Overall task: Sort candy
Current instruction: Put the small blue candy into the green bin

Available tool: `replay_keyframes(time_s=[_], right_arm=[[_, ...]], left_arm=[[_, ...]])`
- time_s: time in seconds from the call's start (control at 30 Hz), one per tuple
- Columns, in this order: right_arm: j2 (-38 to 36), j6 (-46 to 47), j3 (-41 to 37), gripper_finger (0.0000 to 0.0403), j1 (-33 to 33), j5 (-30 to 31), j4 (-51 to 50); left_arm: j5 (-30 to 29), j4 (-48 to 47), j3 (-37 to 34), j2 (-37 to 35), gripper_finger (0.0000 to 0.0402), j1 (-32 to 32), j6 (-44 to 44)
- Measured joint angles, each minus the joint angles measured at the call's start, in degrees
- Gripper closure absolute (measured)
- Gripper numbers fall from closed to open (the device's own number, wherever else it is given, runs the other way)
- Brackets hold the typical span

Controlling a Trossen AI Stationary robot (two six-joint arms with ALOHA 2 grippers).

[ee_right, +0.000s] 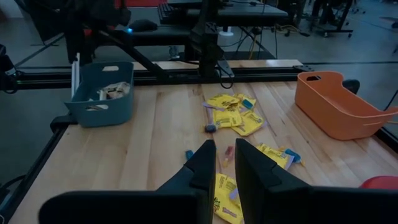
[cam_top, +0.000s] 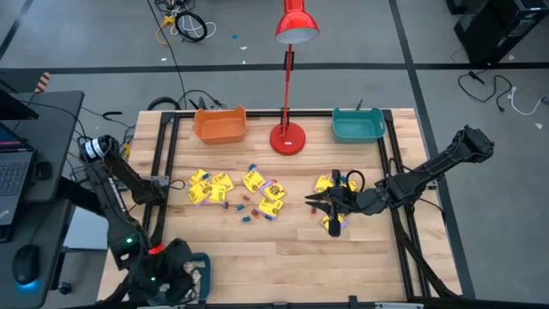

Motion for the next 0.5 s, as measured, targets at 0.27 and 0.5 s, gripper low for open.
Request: replay_keyframes(time_s=[0.27, 0.5], right_arm=[[0.0, -0.13, 0.0, 0.0355, -1.35, 0.0, 0.18], [0.0, -0.84, 0.0, 0.0355, -3.19, -0.02, -0.11]], left_arm=[[-6.21, 0.04, 0.69, 0.01, 0.0324, 5.66, 14.01], [-11.86, 0.03, 0.69, 0.01, 0.0323, 12.68, 29.45]])
